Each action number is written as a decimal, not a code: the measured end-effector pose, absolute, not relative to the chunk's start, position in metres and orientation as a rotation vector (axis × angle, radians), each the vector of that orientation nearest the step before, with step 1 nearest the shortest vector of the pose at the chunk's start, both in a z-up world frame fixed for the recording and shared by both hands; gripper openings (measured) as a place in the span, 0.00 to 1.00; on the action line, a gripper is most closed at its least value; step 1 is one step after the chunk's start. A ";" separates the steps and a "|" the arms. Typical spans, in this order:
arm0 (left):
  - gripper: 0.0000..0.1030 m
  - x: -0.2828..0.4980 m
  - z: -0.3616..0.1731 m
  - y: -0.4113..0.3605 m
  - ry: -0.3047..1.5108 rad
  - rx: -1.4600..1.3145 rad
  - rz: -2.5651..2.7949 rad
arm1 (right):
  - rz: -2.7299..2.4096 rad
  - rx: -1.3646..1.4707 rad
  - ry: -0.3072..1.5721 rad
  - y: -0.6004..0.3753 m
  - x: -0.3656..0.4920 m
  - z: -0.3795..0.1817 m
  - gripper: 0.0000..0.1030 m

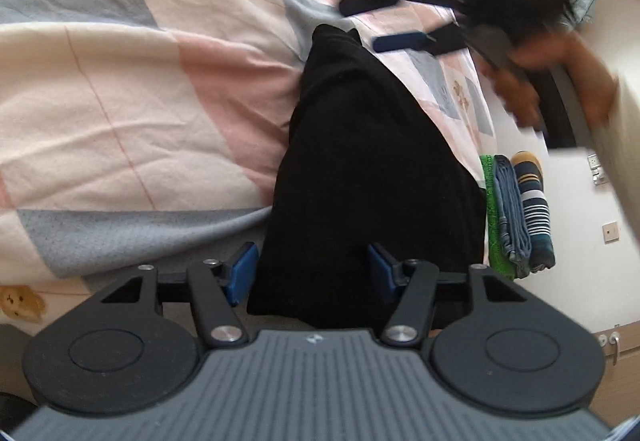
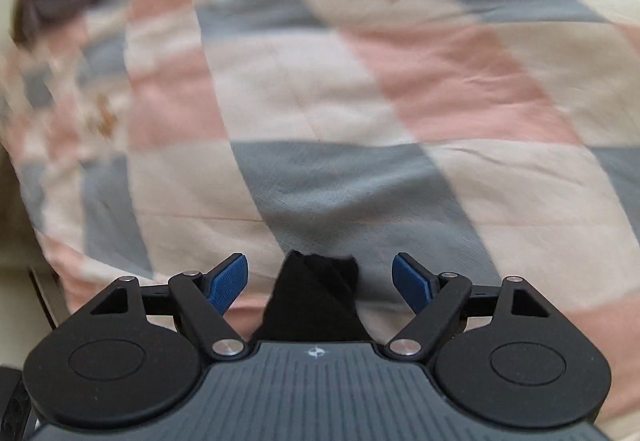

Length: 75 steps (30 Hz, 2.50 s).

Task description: Fold clothes

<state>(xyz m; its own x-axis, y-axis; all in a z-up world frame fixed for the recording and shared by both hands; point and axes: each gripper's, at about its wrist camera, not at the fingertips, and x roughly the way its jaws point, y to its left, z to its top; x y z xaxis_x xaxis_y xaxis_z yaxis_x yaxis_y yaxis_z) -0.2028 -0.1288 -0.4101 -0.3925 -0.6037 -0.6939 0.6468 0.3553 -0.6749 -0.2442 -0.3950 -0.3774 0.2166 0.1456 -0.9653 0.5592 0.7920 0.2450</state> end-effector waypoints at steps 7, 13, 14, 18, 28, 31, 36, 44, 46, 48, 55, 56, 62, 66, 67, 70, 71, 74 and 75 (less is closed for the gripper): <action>0.28 -0.214 -0.402 -0.120 1.348 0.069 -1.387 | -0.302 0.366 1.413 -0.360 -0.236 -0.379 0.22; 0.24 -0.221 -0.403 -0.120 1.281 0.100 -1.392 | -0.524 0.687 1.178 -0.389 -0.292 -0.396 0.17; 0.24 -0.222 -0.403 -0.120 1.272 0.119 -1.392 | -0.538 0.706 1.160 -0.389 -0.294 -0.398 0.20; 0.25 -0.220 -0.398 -0.118 1.284 0.144 -1.385 | -0.534 0.478 1.161 -0.372 -0.280 -0.371 0.36; 0.25 -0.225 -0.394 -0.117 1.274 0.144 -1.361 | 0.068 0.260 1.372 -0.295 -0.249 -0.360 0.00; 0.26 -0.226 -0.395 -0.115 1.261 0.143 -1.358 | -0.008 0.231 1.386 -0.323 -0.249 -0.377 0.00; 0.27 -0.226 -0.394 -0.117 1.249 0.179 -1.360 | -0.353 0.214 1.238 -0.393 -0.265 -0.368 0.11; 0.15 -0.216 -0.341 -0.118 1.063 0.292 -1.445 | -0.637 0.527 0.891 -0.365 -0.436 -0.298 0.22; 0.15 -0.215 -0.330 -0.124 1.007 0.313 -1.495 | -0.713 0.542 0.877 -0.330 -0.476 -0.304 0.22; 0.15 -0.223 -0.330 -0.137 0.957 0.371 -1.546 | -0.808 0.537 0.950 -0.306 -0.502 -0.324 0.21; 0.13 -0.252 -0.366 -0.183 0.867 0.623 -1.597 | -1.015 0.597 0.913 -0.298 -0.552 -0.369 0.08; 0.13 -0.253 -0.357 -0.182 0.847 0.626 -1.603 | -1.040 0.607 0.889 -0.297 -0.553 -0.362 0.09; 0.13 -0.269 -0.321 -0.151 0.758 0.638 -1.714 | -1.066 0.648 0.730 -0.227 -0.571 -0.329 0.14; 0.14 -0.297 -0.347 -0.135 0.756 0.746 -1.755 | -1.061 0.575 0.858 -0.202 -0.558 -0.368 0.13; 0.14 -0.302 -0.354 -0.134 0.758 0.771 -1.744 | -1.072 0.581 0.859 -0.203 -0.560 -0.376 0.13; 0.14 -0.309 -0.362 -0.134 0.756 0.801 -1.706 | -1.099 0.634 0.820 -0.207 -0.561 -0.361 0.13; 0.14 -0.308 -0.355 -0.135 0.763 0.781 -1.699 | -1.099 0.619 0.801 -0.201 -0.562 -0.353 0.14; 0.15 -0.303 -0.343 -0.136 0.805 0.725 -1.663 | -1.106 0.590 0.774 -0.188 -0.564 -0.342 0.31; 0.15 -0.303 -0.344 -0.137 0.820 0.727 -1.639 | -1.106 0.593 0.794 -0.189 -0.564 -0.347 0.32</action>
<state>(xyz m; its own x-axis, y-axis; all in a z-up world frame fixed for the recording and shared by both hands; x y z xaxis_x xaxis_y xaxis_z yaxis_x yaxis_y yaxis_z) -0.3029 -0.1375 -0.3437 -0.2009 -0.5524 -0.8090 0.9787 -0.1497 -0.1408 -0.5643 -0.1894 -0.3471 0.2319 -0.5469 -0.8044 0.9372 0.3472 0.0340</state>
